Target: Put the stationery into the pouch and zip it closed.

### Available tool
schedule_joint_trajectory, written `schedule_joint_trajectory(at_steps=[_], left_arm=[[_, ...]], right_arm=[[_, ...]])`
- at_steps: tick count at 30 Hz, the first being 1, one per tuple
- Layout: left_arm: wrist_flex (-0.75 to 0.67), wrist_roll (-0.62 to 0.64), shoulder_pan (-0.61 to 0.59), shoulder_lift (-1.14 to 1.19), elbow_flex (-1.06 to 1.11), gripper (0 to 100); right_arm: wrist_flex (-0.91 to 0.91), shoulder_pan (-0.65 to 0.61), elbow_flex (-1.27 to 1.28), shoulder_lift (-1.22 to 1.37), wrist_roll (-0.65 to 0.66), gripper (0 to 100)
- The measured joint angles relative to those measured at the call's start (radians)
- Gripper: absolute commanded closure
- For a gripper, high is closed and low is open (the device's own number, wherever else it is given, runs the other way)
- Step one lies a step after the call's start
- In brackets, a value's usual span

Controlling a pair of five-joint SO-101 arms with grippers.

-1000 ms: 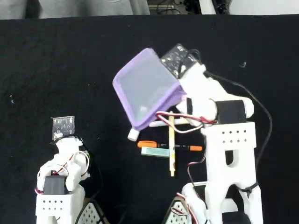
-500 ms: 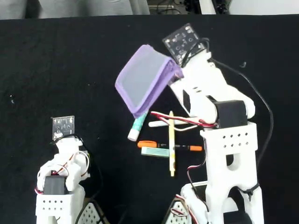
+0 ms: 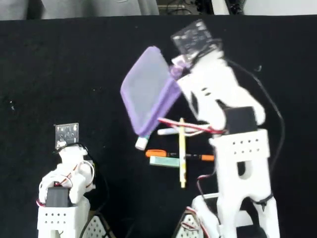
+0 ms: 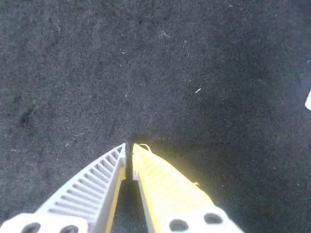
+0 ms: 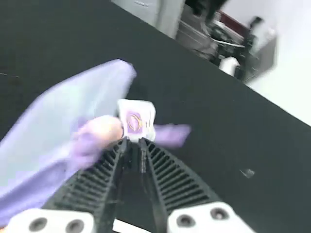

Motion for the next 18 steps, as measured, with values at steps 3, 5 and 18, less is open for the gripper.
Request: schedule_joint_trajectory(at_steps=[3, 5, 18], left_arm=[[0.000, 0.000, 0.000, 0.000, 0.000, 97], [0.000, 0.000, 0.000, 0.000, 0.000, 97], [0.000, 0.000, 0.000, 0.000, 0.000, 97]], right_arm=[[0.000, 0.083, -0.044, 0.000, 0.012, 98.8], [0.000, 0.118, -0.080, 0.000, 0.043, 98.8], [0.046, 0.236, -0.064, 0.000, 0.173, 98.1]])
